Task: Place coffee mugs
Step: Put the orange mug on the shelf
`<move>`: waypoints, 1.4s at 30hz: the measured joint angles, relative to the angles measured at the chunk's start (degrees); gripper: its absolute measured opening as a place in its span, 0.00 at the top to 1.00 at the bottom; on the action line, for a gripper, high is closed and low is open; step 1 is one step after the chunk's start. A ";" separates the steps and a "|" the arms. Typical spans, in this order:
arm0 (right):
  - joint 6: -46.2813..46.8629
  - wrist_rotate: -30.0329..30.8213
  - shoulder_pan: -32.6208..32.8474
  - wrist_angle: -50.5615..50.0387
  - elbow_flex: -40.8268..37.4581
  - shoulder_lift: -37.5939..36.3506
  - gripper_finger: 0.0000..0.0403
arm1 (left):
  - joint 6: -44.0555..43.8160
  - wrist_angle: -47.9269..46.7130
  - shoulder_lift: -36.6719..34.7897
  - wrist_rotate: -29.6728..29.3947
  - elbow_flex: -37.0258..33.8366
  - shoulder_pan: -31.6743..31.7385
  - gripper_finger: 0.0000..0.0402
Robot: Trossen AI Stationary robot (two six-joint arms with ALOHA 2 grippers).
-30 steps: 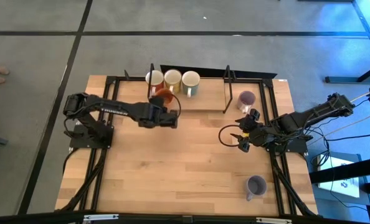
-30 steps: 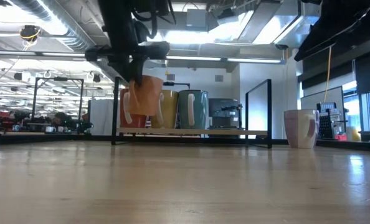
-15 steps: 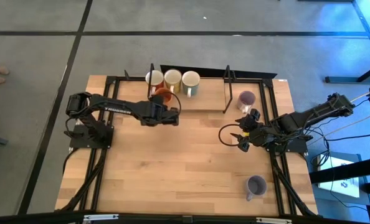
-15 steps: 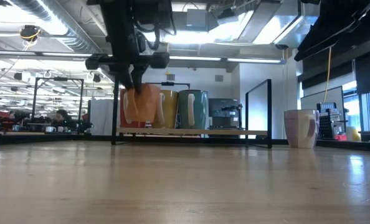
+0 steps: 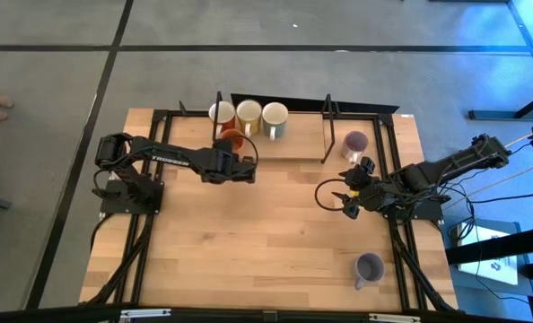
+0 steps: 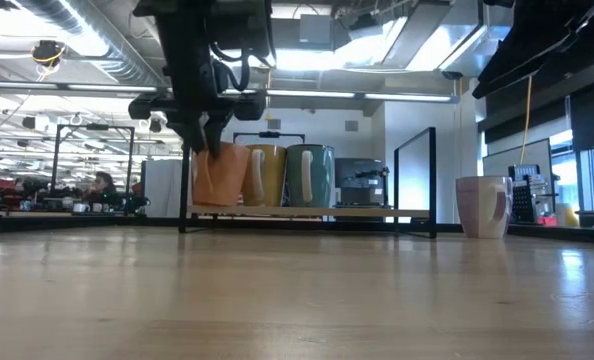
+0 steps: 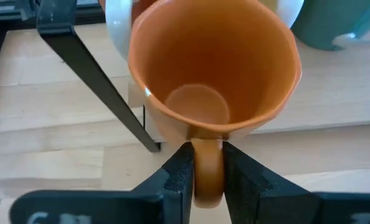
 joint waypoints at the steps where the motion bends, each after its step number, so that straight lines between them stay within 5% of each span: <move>1: 0.00 0.00 0.00 0.00 0.00 0.01 0.26 | 0.02 0.11 0.00 -0.50 0.00 -0.02 0.82; 42: 1.09 -1.17 0.00 0.44 -0.01 -0.01 0.26 | 9.36 -1.65 -0.09 -0.79 3.45 -1.31 0.78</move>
